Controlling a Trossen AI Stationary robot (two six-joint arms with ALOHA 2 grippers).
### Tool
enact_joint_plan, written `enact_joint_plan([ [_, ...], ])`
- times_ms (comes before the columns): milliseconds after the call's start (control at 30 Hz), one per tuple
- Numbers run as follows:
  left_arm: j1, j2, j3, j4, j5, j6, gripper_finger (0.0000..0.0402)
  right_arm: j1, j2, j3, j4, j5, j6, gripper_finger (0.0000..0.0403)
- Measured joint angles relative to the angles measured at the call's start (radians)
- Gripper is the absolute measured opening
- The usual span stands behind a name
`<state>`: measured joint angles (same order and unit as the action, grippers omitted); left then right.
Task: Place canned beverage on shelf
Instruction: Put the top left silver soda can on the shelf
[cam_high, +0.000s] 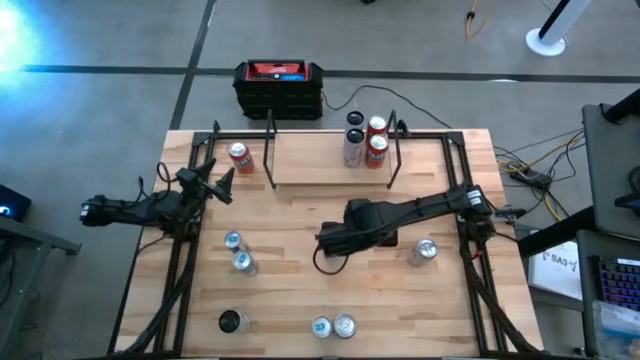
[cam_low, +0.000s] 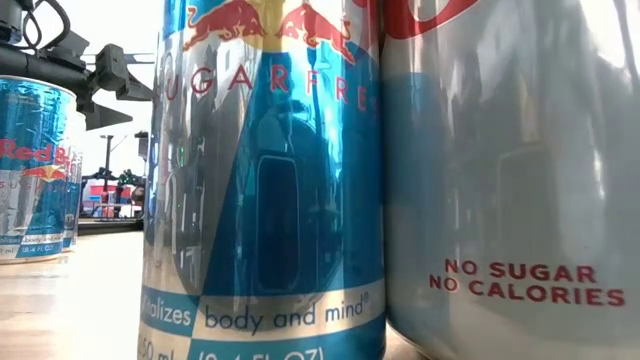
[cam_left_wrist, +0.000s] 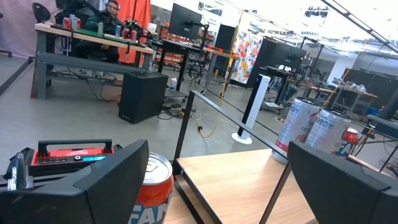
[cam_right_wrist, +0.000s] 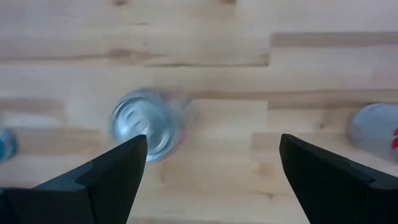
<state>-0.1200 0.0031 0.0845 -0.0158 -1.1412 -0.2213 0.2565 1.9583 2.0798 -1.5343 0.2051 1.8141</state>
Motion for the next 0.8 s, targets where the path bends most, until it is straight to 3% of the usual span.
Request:
enact_joint_plan([
  [267,0.0,0.0,0.0,0.0,0.0,0.0,0.0368,0.032,0.005,-0.005,0.182,0.014,-0.148,0.035],
  [800,0.0,0.0,0.0,0.0,0.0,0.0,0.0368,0.019,0.111,-0.007,0.181,0.031,-0.349,0.035],
])
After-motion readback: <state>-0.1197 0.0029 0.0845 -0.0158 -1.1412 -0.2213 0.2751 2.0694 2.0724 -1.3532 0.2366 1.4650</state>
